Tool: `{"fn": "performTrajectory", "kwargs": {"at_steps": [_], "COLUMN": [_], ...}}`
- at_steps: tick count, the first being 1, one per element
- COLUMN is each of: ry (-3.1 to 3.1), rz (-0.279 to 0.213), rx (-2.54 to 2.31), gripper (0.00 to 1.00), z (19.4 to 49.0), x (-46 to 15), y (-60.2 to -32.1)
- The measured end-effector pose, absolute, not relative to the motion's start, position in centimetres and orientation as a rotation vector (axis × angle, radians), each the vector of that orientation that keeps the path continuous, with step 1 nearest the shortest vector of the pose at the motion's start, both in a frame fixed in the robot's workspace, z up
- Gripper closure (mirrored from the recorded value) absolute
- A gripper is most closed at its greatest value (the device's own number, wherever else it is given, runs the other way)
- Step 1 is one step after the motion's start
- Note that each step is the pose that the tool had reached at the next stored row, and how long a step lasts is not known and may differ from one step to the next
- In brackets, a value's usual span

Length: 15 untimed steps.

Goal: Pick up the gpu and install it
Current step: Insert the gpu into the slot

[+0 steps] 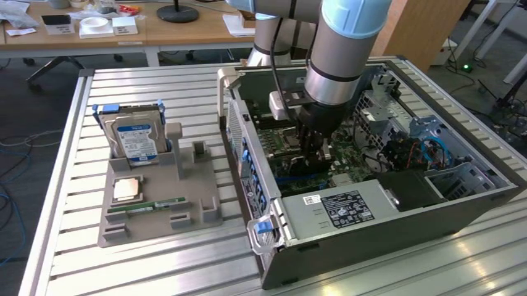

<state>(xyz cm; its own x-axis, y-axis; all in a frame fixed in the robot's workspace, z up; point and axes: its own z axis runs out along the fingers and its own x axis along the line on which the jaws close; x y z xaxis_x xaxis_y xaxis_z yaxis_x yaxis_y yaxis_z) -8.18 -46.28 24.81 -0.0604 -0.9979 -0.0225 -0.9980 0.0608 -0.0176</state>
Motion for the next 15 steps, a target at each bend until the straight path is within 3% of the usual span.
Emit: {"fn": "performTrajectory", "kwargs": {"at_steps": [15], "ry": [2.267], "rz": [0.004], "rx": [-2.133], "gripper": [0.74], "z": [24.66], "x": [-8.22], "y": [-46.28]}}
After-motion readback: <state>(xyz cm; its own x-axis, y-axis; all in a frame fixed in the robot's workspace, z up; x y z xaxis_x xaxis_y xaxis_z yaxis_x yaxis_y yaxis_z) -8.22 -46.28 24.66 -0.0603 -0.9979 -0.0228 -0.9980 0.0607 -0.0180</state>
